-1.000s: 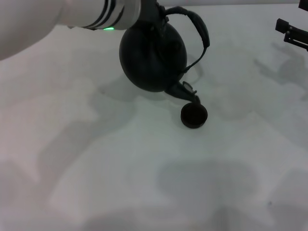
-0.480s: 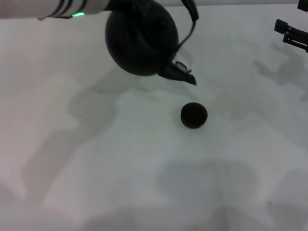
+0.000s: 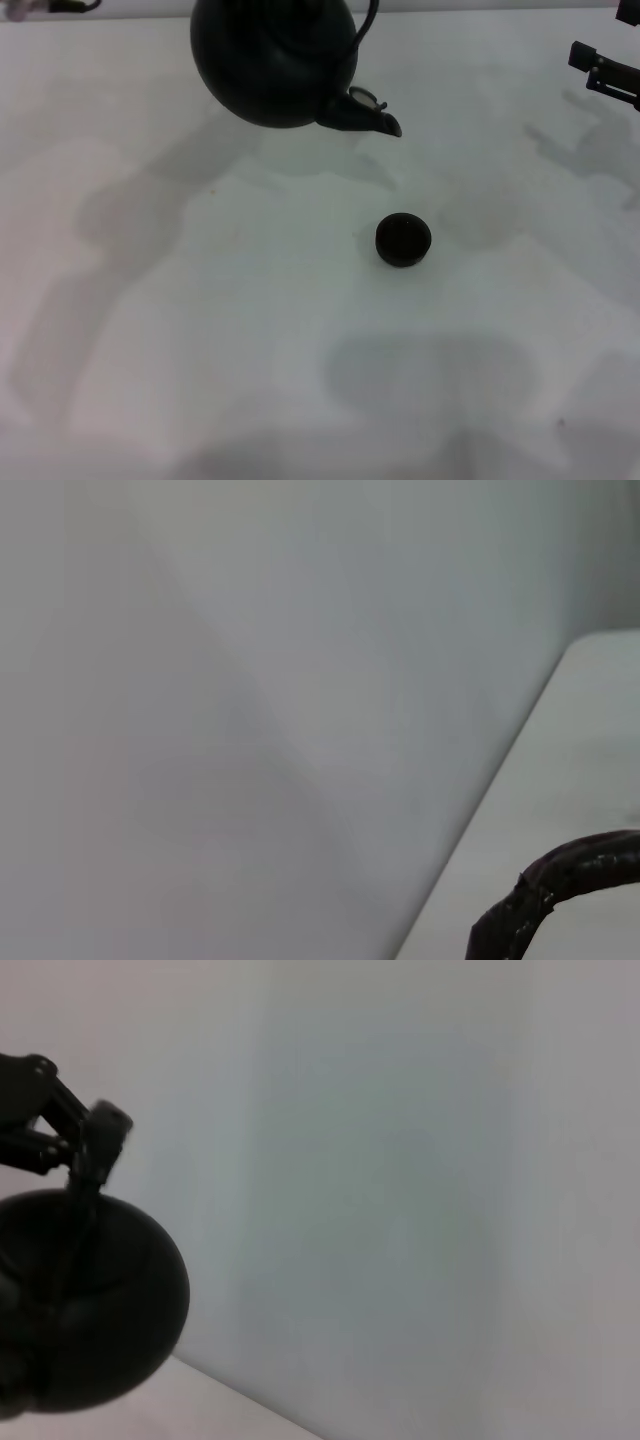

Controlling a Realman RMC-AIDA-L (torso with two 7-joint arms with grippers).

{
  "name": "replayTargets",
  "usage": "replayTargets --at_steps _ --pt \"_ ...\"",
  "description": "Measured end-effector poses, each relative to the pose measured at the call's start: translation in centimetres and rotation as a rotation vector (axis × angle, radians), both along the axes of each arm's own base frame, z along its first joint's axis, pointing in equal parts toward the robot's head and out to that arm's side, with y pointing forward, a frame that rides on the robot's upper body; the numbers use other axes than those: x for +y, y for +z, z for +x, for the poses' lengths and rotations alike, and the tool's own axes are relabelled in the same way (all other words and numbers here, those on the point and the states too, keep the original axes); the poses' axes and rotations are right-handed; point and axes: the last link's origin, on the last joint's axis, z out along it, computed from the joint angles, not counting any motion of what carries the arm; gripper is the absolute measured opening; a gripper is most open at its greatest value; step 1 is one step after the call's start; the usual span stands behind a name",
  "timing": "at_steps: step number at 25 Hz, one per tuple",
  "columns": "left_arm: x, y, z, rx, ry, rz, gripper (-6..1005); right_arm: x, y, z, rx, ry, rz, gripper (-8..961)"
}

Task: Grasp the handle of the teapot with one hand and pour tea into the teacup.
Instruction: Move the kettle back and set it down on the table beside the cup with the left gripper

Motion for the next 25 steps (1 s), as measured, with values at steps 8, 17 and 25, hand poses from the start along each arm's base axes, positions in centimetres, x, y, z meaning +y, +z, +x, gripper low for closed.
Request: replayTargets --at_steps 8,17,25 --pt "-1.1 2.2 -2.6 -0.112 -0.033 -0.001 121 0.0 0.1 0.1 0.002 -0.006 0.003 825" --pt "-3.6 3.6 -6.7 -0.252 -0.028 0.01 122 0.1 0.0 0.2 -0.01 -0.011 0.0 825" --pt "-5.1 4.5 -10.9 -0.365 0.007 0.048 113 0.0 -0.1 0.4 -0.023 -0.014 -0.007 825"
